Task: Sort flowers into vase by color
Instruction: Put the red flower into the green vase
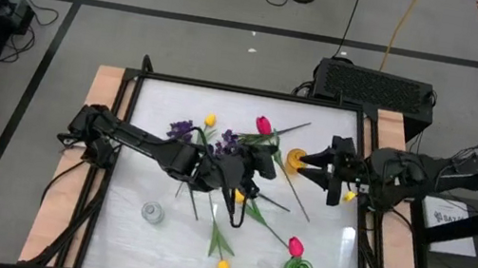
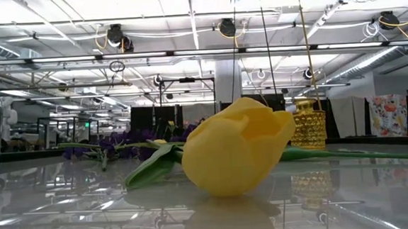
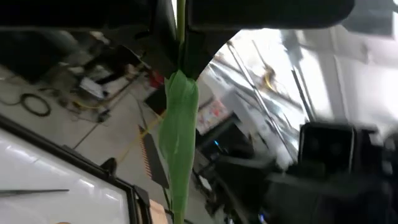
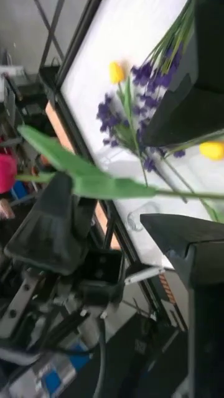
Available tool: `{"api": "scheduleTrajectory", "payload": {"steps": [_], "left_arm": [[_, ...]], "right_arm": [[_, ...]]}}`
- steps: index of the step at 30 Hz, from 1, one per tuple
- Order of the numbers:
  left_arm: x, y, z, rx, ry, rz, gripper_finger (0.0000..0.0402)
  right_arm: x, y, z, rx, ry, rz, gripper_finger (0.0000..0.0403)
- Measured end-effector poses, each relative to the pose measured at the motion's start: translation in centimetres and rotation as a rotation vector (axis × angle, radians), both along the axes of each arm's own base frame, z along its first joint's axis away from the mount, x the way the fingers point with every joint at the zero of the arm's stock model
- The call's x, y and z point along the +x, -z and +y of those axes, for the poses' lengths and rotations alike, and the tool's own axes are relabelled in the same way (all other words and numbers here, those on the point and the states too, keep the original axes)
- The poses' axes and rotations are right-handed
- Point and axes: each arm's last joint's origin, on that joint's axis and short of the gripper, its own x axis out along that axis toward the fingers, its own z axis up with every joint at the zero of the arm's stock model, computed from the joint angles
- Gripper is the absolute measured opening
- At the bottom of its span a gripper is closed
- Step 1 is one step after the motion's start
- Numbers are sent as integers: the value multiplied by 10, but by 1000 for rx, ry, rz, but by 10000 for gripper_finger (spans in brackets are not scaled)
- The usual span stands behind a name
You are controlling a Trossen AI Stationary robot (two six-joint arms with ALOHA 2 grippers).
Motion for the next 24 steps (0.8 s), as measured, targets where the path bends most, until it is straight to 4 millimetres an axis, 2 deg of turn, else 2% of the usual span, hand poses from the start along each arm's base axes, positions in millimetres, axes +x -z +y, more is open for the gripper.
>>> {"api": "scheduleTrajectory", "payload": {"steps": [3,10,18,24], "left_arm": [[2,0,5,41,41,37,12],[5,-4,15,50,21,6,12],[5,-4,16,77,30,25,12],[6,-4,15,71,52,24,12]], "right_arm": [[7,2,-2,3,-2,6,178],[26,14,-8,-35,19,75,178],[32,13,-12,-65,-12,54,177],[34,9,-12,-71,-53,10,138]]}}
